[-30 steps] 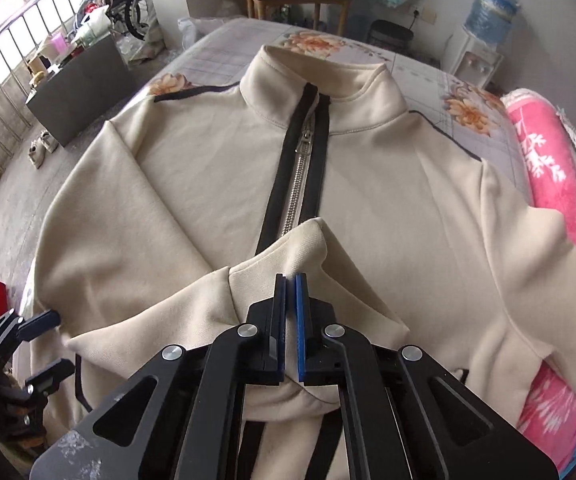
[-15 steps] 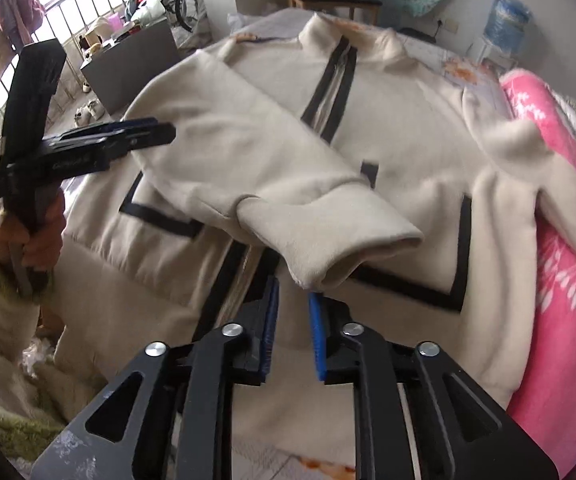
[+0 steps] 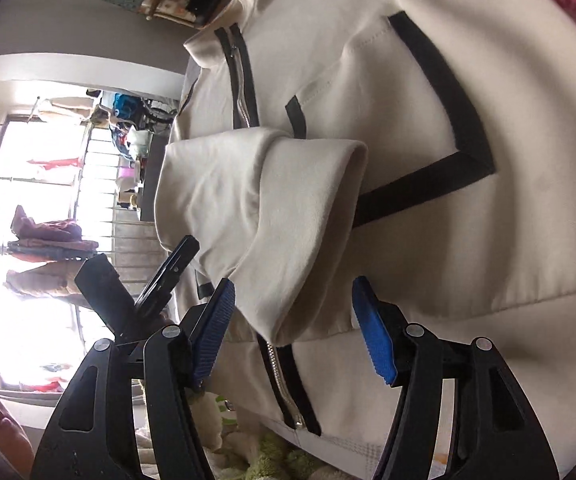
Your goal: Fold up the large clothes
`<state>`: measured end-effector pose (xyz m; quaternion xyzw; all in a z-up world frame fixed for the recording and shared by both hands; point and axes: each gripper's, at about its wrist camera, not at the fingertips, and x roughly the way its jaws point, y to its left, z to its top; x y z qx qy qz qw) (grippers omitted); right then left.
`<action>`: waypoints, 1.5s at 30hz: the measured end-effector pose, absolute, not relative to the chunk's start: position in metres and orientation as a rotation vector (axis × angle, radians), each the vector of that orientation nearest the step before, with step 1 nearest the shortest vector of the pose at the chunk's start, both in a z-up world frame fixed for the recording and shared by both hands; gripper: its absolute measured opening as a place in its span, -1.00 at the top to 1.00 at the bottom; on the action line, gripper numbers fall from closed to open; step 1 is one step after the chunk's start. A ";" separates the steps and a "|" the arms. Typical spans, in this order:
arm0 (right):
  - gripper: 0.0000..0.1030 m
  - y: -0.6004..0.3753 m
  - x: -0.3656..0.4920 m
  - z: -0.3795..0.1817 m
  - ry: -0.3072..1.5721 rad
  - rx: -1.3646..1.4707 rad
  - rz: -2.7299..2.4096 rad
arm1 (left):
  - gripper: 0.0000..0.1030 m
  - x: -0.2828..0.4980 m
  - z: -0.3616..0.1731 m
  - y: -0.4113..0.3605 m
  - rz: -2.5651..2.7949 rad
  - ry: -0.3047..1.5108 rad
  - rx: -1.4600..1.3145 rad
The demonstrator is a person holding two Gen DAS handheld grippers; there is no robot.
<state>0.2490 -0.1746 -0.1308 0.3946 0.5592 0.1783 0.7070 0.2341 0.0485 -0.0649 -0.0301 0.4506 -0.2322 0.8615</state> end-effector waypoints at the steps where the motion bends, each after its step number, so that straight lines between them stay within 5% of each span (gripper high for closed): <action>1: -0.12 -0.173 0.253 -0.132 1.254 0.874 0.405 | -0.09 0.234 -0.065 0.050 -0.491 0.940 -0.069; 4: 0.29 -0.160 0.262 -0.133 1.259 0.830 0.414 | -0.09 0.231 -0.059 0.059 -0.508 0.910 -0.110; 6: 0.87 -0.156 0.267 -0.130 1.260 0.803 0.412 | -0.08 0.226 -0.047 0.070 -0.510 0.865 -0.144; 7: 0.91 -0.154 0.270 -0.124 1.252 0.783 0.409 | -0.08 0.223 -0.041 0.078 -0.506 0.840 -0.161; 16: 0.94 -0.101 0.347 0.011 0.921 0.533 0.521 | -0.11 0.202 -0.028 0.141 -0.331 0.815 -0.174; 23: 0.95 0.034 0.426 0.114 0.778 0.304 0.724 | -0.11 0.221 -0.049 0.141 -0.160 0.872 -0.091; 29: 0.95 0.088 0.404 0.206 0.500 0.179 0.881 | -0.11 0.237 -0.054 0.134 -0.079 0.879 -0.006; 33: 0.95 0.037 0.414 0.179 0.512 0.134 0.736 | -0.11 0.243 -0.063 0.136 -0.046 0.903 -0.004; 40: 0.95 -0.117 0.448 0.010 0.884 0.214 0.358 | 0.08 0.249 -0.068 0.139 0.009 0.911 0.028; 45: 0.95 -0.162 0.447 -0.045 0.983 0.236 0.251 | 0.12 0.253 -0.068 0.139 0.029 0.919 0.031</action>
